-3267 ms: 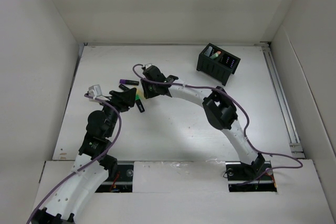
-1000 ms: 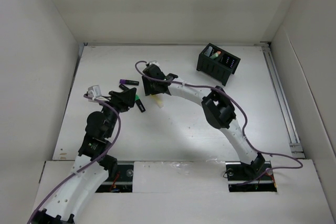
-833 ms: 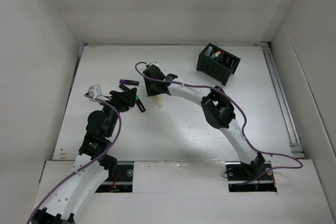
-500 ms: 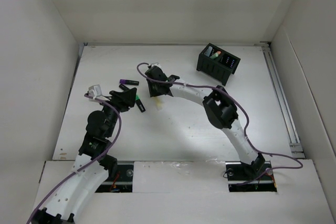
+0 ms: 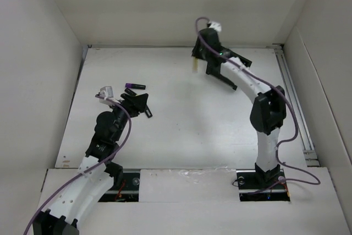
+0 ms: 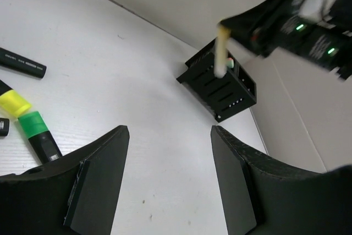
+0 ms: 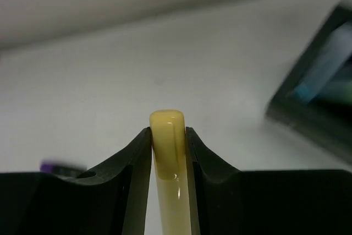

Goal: Sort the stationery into containers
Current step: Place the pen in the storage box, then pick up the pen from the center of the board.

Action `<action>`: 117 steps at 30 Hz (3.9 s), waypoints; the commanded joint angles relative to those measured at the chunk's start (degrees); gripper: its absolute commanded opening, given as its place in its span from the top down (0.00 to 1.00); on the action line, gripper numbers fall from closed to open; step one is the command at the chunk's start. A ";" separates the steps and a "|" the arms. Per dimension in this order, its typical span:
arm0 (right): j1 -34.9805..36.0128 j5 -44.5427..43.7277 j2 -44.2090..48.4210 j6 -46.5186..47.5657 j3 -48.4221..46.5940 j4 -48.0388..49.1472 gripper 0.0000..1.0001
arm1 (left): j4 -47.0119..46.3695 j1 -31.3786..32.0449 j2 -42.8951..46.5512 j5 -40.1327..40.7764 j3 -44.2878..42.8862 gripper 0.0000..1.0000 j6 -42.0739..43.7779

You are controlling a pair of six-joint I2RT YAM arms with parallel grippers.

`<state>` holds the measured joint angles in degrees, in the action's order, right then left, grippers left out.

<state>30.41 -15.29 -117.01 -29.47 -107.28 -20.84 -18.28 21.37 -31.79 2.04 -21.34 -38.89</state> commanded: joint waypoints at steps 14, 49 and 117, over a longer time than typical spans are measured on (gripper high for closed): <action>-13.45 -24.78 -8.57 2.48 -15.59 11.17 0.87 | -3.69 -0.01 -4.95 -2.05 -3.00 0.42 1.28; -3.27 -33.75 9.49 1.53 9.36 21.10 0.27 | -3.16 -0.01 -6.00 1.03 -2.83 0.42 0.75; 25.84 -10.48 -12.29 -8.76 5.06 -3.25 0.83 | 2.02 -0.54 8.86 9.73 -0.55 0.47 -0.39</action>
<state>56.64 -26.15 -133.14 -36.95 -105.69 -23.94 -13.52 20.99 -22.39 12.45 -22.09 -39.27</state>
